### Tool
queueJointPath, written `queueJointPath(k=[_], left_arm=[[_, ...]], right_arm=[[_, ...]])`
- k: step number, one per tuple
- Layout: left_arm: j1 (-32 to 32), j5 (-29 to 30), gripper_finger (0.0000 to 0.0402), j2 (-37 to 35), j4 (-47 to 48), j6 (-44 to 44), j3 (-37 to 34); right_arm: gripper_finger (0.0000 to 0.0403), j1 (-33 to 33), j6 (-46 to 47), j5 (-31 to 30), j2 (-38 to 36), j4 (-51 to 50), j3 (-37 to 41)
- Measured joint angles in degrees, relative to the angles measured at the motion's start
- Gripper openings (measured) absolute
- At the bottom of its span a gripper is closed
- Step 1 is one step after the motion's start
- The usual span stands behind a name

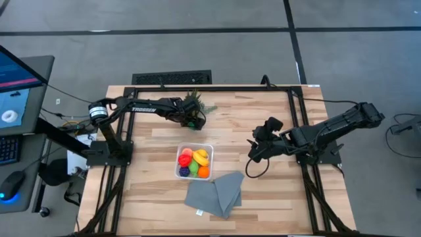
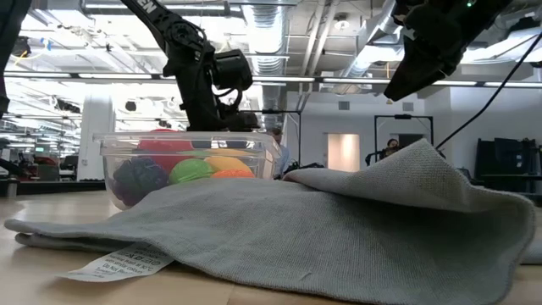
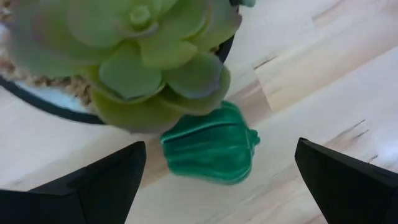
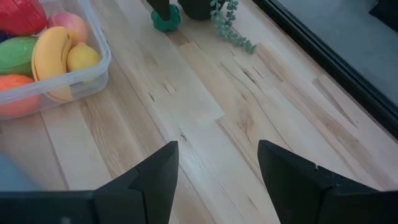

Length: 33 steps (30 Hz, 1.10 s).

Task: Pick and placing Produce into tupperware
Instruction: Put the green bell pepper into the transparent container

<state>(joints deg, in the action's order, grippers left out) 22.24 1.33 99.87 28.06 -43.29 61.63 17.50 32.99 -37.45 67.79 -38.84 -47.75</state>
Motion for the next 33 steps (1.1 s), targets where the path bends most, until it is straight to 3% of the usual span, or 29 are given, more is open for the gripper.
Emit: queueJointPath(k=[24,33], left_arm=[[-0.2,0.5,0.04,2.5,-0.5,0.0,0.0],[-0.3,0.9,0.0382,2.5,-0.6,0.6,0.0]], right_arm=[[0.0245,0.0,0.0,0.2,0.0,0.2,0.0],[0.0245,0.0,0.4,0.2,0.0,0.3,0.0]])
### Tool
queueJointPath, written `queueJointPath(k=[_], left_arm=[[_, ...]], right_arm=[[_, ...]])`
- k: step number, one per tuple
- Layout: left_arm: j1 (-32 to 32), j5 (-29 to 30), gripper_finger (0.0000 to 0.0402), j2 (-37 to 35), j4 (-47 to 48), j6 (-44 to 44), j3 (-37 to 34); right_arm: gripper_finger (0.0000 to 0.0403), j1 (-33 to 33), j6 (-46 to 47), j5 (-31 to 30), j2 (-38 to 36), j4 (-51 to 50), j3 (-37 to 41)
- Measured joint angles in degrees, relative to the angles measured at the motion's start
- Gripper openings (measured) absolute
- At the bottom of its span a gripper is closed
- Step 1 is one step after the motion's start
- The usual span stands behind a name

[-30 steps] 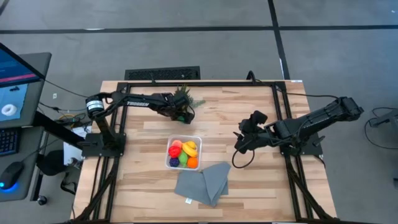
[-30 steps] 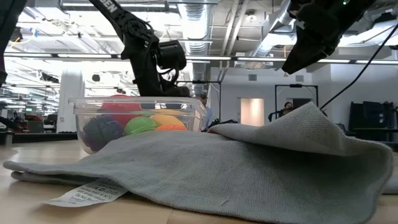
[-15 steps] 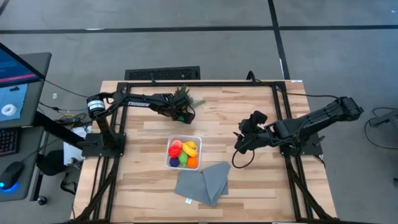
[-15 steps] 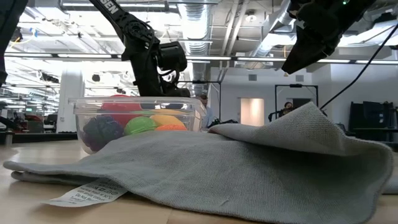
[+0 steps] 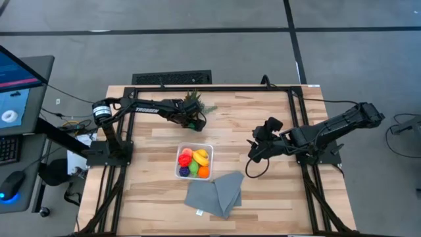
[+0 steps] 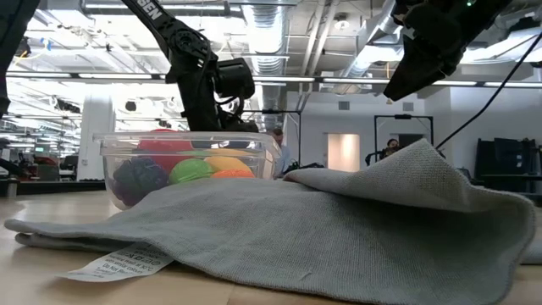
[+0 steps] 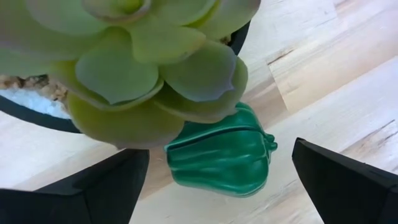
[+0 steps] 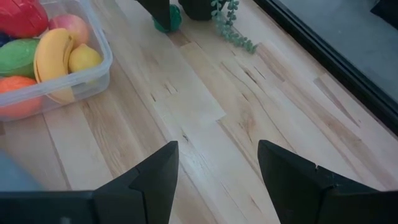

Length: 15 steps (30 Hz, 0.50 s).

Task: Pick and placing Produce into tupperware
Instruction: Put the green bell pepper into the transparent container

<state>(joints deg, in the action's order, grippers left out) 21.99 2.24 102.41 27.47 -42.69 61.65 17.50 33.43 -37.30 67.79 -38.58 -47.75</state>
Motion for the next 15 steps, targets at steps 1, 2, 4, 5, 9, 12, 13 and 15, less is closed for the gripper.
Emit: queueJointPath(k=[1,2,4,5,9,12,13,15], left_arm=[[0.0,0.0,0.0381,0.0,0.0,0.0,0.0],[0.0,0.0,0.038,0.0,0.0,0.0,0.0],[0.0,0.0,0.0378,0.0,0.0,0.3,0.0],[0.0,0.0,0.0376,0.0,0.1,0.4,0.0],[-0.1,0.0,0.0369,0.0,0.5,0.4,0.0],[-0.2,0.0,0.0361,0.0,0.6,0.4,0.0],[-0.2,0.0,0.0359,0.0,0.6,0.4,0.0],[-0.2,0.0,0.0352,0.0,0.6,0.5,0.0]], right_arm=[[0.0245,0.0,0.0,0.0,0.0,0.0,0.0],[0.0245,0.0,0.0,0.0,0.0,0.0,0.0],[0.0245,0.0,0.0,0.0,0.0,0.0,0.0],[0.0245,0.0,0.0,0.0,0.0,0.0,0.0],[0.0245,0.0,0.0,0.0,0.0,0.0,0.0],[0.0245,0.0,0.0,0.0,0.0,0.0,0.0],[0.0245,0.0,0.0,0.0,0.0,0.0,0.0],[0.0245,0.0,0.0,0.0,0.0,0.0,0.0]])
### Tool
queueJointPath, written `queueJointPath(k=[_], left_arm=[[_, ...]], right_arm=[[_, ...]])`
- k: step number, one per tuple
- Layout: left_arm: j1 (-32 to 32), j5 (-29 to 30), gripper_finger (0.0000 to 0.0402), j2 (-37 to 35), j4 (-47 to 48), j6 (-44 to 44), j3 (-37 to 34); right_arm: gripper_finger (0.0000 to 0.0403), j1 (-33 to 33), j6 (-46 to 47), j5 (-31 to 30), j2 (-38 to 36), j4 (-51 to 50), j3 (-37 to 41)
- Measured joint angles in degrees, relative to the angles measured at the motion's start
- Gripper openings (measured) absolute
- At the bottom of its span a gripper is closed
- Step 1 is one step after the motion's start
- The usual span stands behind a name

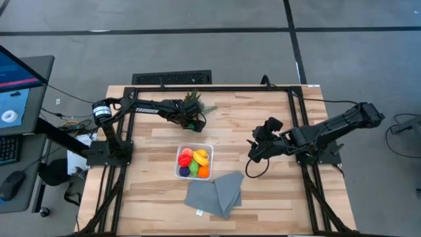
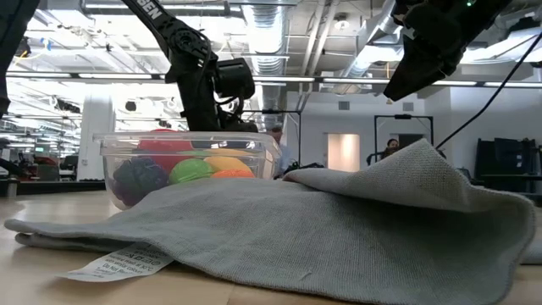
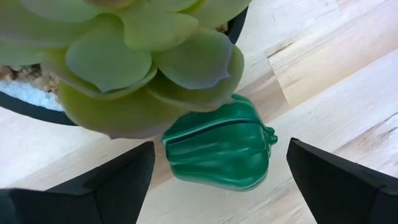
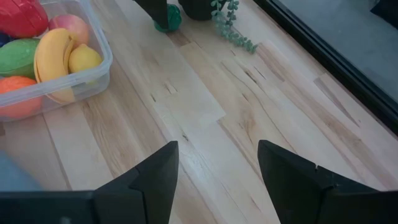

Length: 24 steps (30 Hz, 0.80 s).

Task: Pick and placing Produce into tupperware
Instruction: Put the green bell pepper into the transparent container

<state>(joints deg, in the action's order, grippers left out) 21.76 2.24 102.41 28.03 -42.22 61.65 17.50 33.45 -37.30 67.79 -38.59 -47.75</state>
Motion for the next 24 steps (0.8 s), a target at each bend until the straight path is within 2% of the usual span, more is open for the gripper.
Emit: queueJointPath(k=[17,24], left_arm=[[-0.8,-0.4,0.028,0.0,0.0,0.7,0.0],[-0.9,-0.4,0.0266,0.0,0.0,1.0,0.0]], right_arm=[[0.0245,0.0,0.0,0.0,0.0,0.0,0.0],[0.0245,0.0,0.1,0.0,0.0,0.0,0.0]])
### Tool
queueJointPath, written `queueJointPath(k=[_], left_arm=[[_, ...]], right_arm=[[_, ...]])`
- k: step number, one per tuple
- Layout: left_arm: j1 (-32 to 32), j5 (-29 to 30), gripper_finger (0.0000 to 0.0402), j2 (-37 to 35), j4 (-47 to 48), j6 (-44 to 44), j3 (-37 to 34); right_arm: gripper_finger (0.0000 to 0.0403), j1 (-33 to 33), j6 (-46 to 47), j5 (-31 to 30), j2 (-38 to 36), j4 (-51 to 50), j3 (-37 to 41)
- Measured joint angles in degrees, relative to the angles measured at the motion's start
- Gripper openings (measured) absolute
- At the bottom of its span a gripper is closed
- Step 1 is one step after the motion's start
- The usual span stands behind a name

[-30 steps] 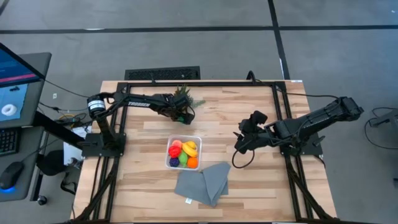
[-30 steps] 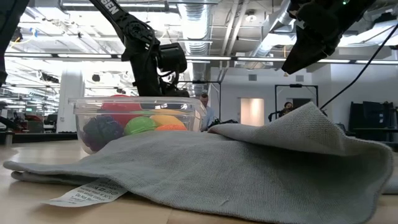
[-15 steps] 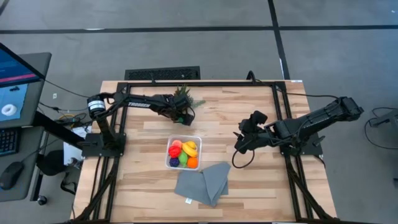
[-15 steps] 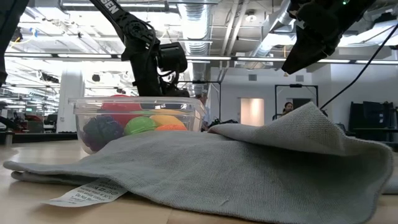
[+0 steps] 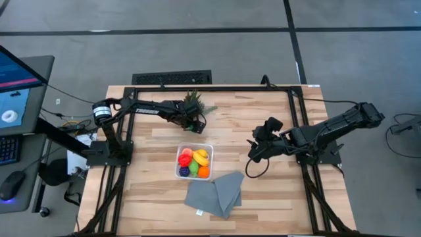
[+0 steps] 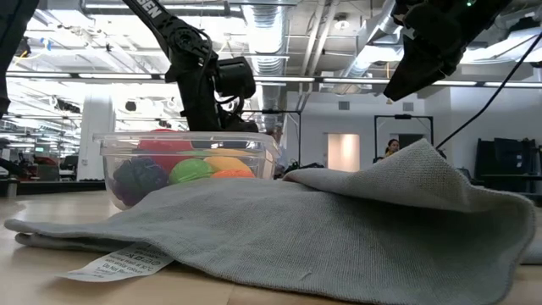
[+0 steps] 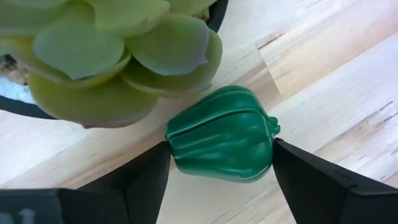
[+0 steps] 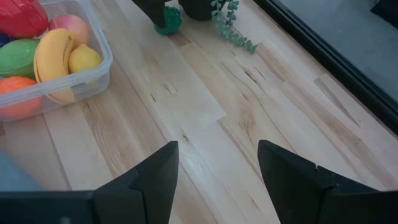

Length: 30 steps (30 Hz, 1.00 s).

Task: Pick and placing Produce into tupperware
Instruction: Put the green bell pepper into the transparent container

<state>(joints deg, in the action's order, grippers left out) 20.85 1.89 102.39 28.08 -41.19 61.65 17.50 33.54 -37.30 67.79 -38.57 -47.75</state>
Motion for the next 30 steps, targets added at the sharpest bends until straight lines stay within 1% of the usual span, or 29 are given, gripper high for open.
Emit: queueJointPath(k=[5,10,14,18,24,30], left_arm=[[-0.3,-0.2,0.0266,0.9,-0.5,0.0,0.0],[-1.3,-1.4,0.0266,3.4,-1.1,-0.3,0.2],[-2.2,0.3,0.0266,3.5,-1.5,-0.6,0.1],[-2.2,0.4,0.0266,3.2,-1.7,0.0,0.2],[-2.2,-0.3,0.0266,3.3,-2.6,0.5,1.5],[-1.7,-1.4,0.0266,3.3,-0.3,0.9,3.5]], right_arm=[[0.0245,0.0,0.0,0.0,0.0,0.0,0.0],[0.0245,0.0,0.0,0.0,0.0,-0.1,0.0],[0.0245,0.0,0.0,0.0,0.0,-0.5,0.0],[0.0245,0.0,0.0,0.0,0.0,-1.2,0.0],[0.0245,0.0,0.0,0.0,0.0,-1.4,0.0],[0.0245,0.0,0.5,0.1,0.0,-1.4,0.0]])
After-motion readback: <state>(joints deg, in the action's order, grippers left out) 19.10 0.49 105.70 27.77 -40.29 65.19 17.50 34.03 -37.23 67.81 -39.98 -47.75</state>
